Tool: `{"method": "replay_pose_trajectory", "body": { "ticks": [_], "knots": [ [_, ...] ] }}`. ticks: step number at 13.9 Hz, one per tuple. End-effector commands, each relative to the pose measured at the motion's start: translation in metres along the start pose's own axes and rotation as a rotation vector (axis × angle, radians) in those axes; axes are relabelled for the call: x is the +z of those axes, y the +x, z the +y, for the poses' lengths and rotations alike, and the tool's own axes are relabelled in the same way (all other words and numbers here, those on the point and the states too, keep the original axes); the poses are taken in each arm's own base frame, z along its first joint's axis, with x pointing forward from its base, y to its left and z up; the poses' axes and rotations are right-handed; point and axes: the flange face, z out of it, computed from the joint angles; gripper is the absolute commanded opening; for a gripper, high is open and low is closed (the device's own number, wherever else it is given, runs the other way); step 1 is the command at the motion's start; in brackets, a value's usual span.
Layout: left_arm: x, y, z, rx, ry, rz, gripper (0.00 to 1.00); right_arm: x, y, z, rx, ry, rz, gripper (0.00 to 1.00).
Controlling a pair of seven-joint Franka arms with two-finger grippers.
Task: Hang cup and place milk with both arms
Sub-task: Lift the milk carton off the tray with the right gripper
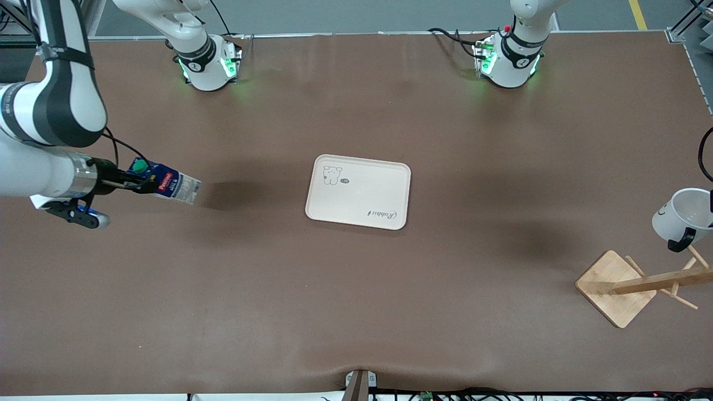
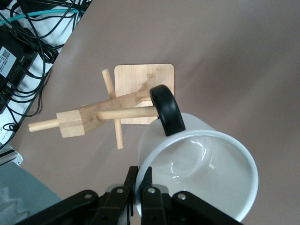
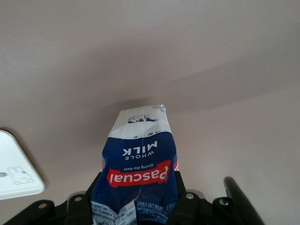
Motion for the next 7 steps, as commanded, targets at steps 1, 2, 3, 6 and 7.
{"method": "replay_pose_trajectory", "body": {
  "ticks": [1, 2, 3, 6, 7],
  "knots": [
    [-0.005, -0.004, -0.009, 0.009, 0.033, 0.002, 0.00, 0.021, -0.005, 0.036, -0.077, 0.013, -0.005, 0.00],
    [-0.002, -0.009, -0.012, 0.000, 0.029, 0.004, 0.00, 0.031, -0.005, 0.046, -0.097, 0.014, -0.016, 0.00],
    [0.000, -0.010, -0.015, -0.003, 0.027, 0.008, 0.00, 0.041, -0.004, 0.053, -0.123, 0.010, -0.018, 0.00],
    [0.012, -0.027, -0.023, -0.024, 0.011, 0.007, 0.00, 0.043, -0.002, 0.066, -0.147, -0.067, 0.006, 0.00],
    [0.018, -0.029, -0.025, -0.027, 0.002, 0.006, 0.00, 0.045, -0.002, 0.076, -0.127, -0.071, -0.001, 0.00]
  ]
}}
